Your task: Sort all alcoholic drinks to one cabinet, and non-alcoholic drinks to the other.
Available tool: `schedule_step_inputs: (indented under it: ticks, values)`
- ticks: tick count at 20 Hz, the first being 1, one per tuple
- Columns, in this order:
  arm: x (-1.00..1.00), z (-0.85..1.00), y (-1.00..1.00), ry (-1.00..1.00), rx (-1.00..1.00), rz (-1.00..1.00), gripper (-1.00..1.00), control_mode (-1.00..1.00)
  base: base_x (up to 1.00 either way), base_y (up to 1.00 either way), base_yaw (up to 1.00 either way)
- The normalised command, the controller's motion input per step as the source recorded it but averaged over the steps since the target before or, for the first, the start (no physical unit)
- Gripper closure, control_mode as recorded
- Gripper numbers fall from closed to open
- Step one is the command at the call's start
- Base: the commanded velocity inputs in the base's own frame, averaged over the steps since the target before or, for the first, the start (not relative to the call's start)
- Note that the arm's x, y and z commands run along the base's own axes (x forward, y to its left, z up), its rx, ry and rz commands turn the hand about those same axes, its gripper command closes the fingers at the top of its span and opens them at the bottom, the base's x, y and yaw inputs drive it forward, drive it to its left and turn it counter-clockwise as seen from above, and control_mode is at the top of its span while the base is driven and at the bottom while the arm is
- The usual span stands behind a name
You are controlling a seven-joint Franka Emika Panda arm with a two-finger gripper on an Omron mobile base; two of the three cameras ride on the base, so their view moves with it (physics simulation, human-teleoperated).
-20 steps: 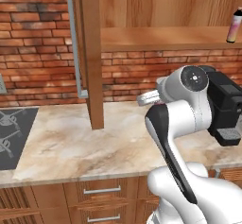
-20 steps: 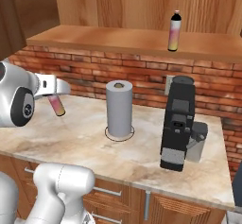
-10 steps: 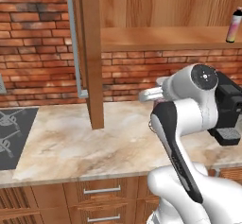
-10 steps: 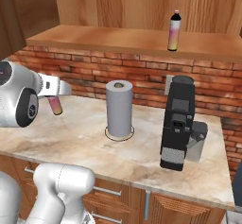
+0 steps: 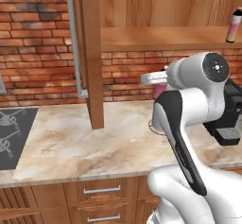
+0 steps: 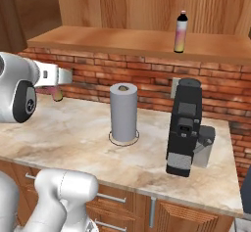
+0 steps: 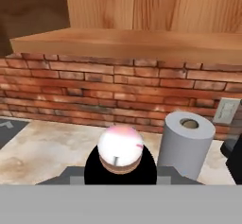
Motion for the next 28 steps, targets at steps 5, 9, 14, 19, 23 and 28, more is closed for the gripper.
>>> schedule_step_inputs:
  ticks: [5, 9, 14, 19, 23, 28]
  values:
    - [0.0, 0.79, 0.0, -0.14, 0.0, -0.03, 1.0, -1.0, 0.0, 0.0, 0.0]
    - [0.1, 0.54, -0.02, -0.11, 0.0, -0.03, 1.0, -1.0, 0.0, 0.0, 0.0]
    - [0.3, 0.09, -0.03, -0.1, 0.0, 0.0, 1.0, -1.0, 0.0, 0.0, 0.0]
    - [0.32, 0.07, -0.08, -0.25, -0.03, 0.0, 1.0, -1.0, 0.0, 0.0, 0.0]
    - [0.03, 0.36, 0.0, -0.26, -0.02, 0.0, 1.0, -1.0, 0.0, 0.0, 0.0]
    - [0.22, 0.3, -0.05, -0.07, 0.0, 0.0, 1.0, -1.0, 0.0, 0.0, 0.0]
